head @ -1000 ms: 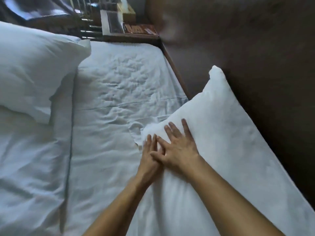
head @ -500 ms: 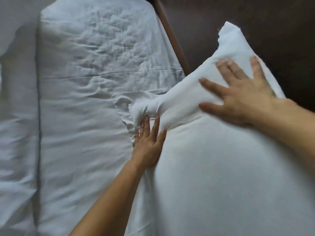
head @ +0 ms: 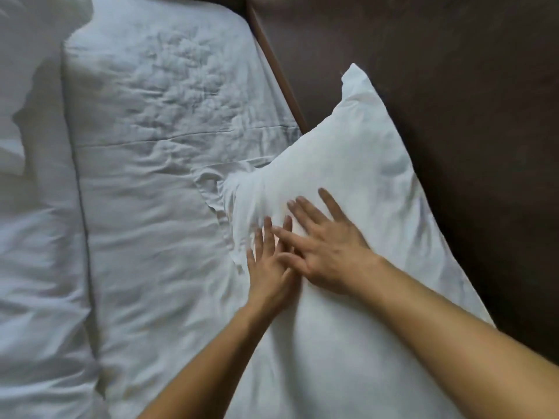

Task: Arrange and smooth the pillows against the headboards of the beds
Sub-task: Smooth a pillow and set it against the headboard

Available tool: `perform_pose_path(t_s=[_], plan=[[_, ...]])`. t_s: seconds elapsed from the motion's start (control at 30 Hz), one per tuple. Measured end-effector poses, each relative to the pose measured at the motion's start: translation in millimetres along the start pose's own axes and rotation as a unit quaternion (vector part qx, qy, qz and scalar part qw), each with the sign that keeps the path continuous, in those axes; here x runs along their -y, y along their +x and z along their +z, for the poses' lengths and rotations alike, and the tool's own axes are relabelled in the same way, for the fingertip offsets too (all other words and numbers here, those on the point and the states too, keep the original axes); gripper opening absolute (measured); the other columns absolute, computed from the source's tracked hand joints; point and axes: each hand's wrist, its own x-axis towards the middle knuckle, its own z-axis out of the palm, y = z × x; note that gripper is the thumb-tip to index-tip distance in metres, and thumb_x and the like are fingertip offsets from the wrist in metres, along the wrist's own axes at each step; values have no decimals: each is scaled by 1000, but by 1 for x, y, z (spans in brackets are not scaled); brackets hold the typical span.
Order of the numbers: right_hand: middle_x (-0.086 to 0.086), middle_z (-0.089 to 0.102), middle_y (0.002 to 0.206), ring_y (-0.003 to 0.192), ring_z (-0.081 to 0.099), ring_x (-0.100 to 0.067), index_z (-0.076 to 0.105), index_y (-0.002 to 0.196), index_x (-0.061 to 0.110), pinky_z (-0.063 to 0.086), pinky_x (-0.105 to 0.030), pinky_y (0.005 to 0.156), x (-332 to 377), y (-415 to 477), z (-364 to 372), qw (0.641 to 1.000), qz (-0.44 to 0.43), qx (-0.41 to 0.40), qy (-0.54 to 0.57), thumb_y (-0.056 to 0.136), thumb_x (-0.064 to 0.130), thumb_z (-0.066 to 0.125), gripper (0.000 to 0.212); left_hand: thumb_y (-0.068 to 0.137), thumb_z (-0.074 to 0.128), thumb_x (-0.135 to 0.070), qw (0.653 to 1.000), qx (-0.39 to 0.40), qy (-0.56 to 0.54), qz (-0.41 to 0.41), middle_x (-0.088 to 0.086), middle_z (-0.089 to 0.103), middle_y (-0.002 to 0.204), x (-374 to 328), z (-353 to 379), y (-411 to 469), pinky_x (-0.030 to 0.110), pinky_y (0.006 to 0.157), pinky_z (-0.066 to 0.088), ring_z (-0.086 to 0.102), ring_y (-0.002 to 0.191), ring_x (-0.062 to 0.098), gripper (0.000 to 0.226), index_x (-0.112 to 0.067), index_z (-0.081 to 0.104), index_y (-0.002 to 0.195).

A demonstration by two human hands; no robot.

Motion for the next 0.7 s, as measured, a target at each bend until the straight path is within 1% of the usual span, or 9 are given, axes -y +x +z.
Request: perform_pose_path(t_s=[0.03,0.17,0.23,0.3,0.37,0.47,0.53,0.6,0.7], plan=[[-8,-10,168,154,-13,-22,3,158,43,-21,-56,117,-16,-17,8,1000,20,8,-10,94,64,-2,67,89,16,-72,999,0,13,-32,-14,-19,167,2,11,-12,46,123,-8,-16,154,13,65,-64,-12,147],[-4,-20,167,153,-20,-19,-20,151,51,-18,-53,119,-106,-68,22,967,253,1,-3,92,68,-9,63,97,15,-67,992,-4,2,-127,-15,-22,166,12,38,-56,50,124,0,-16,154,15,54,-70,-18,140],[-9,-13,168,154,-13,-23,-14,155,45,-17,-53,119,-106,-75,15,954,298,-7,39,95,66,-4,64,102,20,-58,988,9,-19,-154,-11,-21,167,11,44,-75,46,124,1,-14,155,18,55,-63,-14,145],[-13,-6,168,155,-8,-27,0,159,39,-17,-58,117,-67,-72,5,955,278,-68,82,101,59,9,62,105,25,-51,984,4,-49,-174,-6,-18,168,6,44,-92,43,124,0,-11,156,21,57,-53,-6,153],[-15,-3,167,155,-3,-29,10,159,38,-15,-58,117,-10,-80,4,976,162,-109,102,101,58,16,62,106,26,-51,983,-17,-67,-171,-6,-16,168,-4,47,-110,45,125,0,-12,155,20,55,-50,1,155],[-10,-17,165,150,-22,-24,5,158,41,-20,-56,118,48,-118,38,999,15,-22,42,98,62,12,64,96,21,-62,987,-26,-68,-142,-11,-18,167,-22,65,-144,49,125,0,-19,154,17,64,-48,3,156],[-6,-25,163,148,-30,-21,-4,158,43,-20,-54,118,18,-143,63,998,56,-5,5,100,62,9,63,90,27,-68,982,-34,-88,-163,-17,-23,162,-32,80,-162,47,124,2,-18,154,16,67,-57,1,151],[-3,-26,164,150,-27,-17,-16,153,49,-17,-52,119,-32,-170,76,985,169,-26,19,99,64,4,60,88,29,-76,981,-35,-90,-170,-21,-25,162,-34,91,-176,47,122,2,-19,153,13,70,-62,-2,149],[-10,-13,168,154,-15,-21,-21,151,49,-15,-46,121,-71,-199,74,960,273,-10,57,96,66,-3,60,86,25,-83,975,-42,-113,-189,-21,-21,164,-36,102,-194,48,123,0,-19,153,13,64,-74,-9,140]])
